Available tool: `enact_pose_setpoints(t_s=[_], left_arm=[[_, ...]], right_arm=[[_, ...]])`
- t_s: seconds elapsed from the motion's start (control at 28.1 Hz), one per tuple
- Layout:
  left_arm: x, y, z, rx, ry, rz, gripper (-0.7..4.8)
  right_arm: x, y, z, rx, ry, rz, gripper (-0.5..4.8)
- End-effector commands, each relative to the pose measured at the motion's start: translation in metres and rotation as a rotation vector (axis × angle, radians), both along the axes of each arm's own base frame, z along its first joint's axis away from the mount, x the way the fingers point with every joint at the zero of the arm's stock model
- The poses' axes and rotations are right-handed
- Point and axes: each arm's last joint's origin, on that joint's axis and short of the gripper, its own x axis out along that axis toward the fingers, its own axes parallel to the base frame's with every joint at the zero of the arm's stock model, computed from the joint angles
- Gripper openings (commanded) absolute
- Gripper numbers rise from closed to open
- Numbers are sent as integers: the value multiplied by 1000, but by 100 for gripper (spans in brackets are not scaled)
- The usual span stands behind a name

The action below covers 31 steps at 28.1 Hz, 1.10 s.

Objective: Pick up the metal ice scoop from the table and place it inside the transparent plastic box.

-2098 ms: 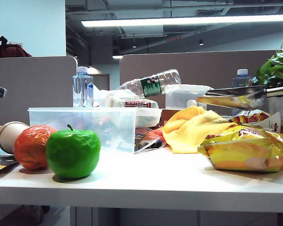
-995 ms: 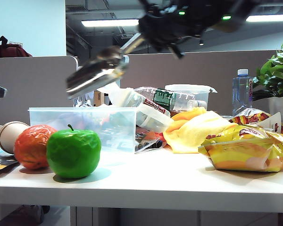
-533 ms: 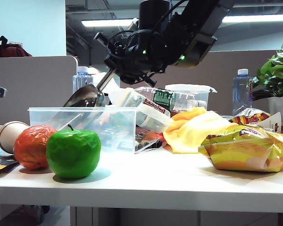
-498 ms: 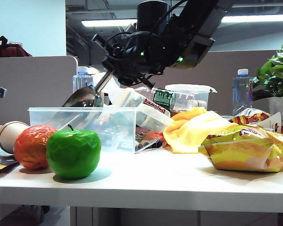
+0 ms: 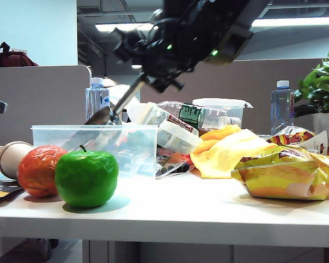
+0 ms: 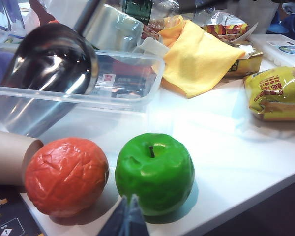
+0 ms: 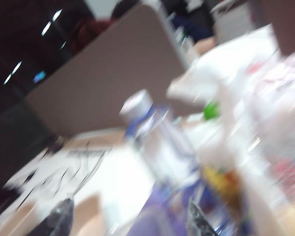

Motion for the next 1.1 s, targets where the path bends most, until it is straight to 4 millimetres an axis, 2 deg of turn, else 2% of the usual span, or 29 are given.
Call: enact_pose_setpoints(t_s=[0.04, 0.11, 0.25, 0.32, 0.39, 0.43, 0.46, 0.6, 0.71, 0.85, 1.0, 1.1], left_arm=[[0, 0, 2, -2, -11, 2, -5], [0, 0, 2, -2, -11, 2, -5], [0, 0, 2, -2, -10, 2, -5], [0, 0, 2, -2, -10, 2, -5], [0, 0, 2, -2, -11, 2, -5], [0, 0, 2, -2, -11, 2, -5], [0, 0, 2, -2, -11, 2, -5], [0, 1, 2, -3, -12, 8, -5], [5, 11, 3, -13, -25, 95, -5], [10, 23, 4, -14, -32, 229, -5], [12, 37, 4, -16, -44, 369, -5], [11, 46, 7, -25, -80, 460, -5]], right_arm=[[6, -24, 27, 47, -63, -105, 289], [8, -33, 37, 50, -84, -110, 289], [2, -40, 53, -10, -88, -76, 283], [-1, -41, 57, -59, -72, -73, 250], [-4, -42, 58, -107, -33, -33, 124], [-6, -42, 57, -136, -9, 12, 4], [-7, -42, 57, -143, 0, 35, -8], [-13, -43, 49, -276, 99, 110, -8], [-23, -50, 45, -482, 163, 132, -8], [-37, -61, 56, -586, 193, 130, -8], [-72, -84, 75, -577, 149, 123, -8], [-114, -113, 80, -564, 111, 101, -8]])
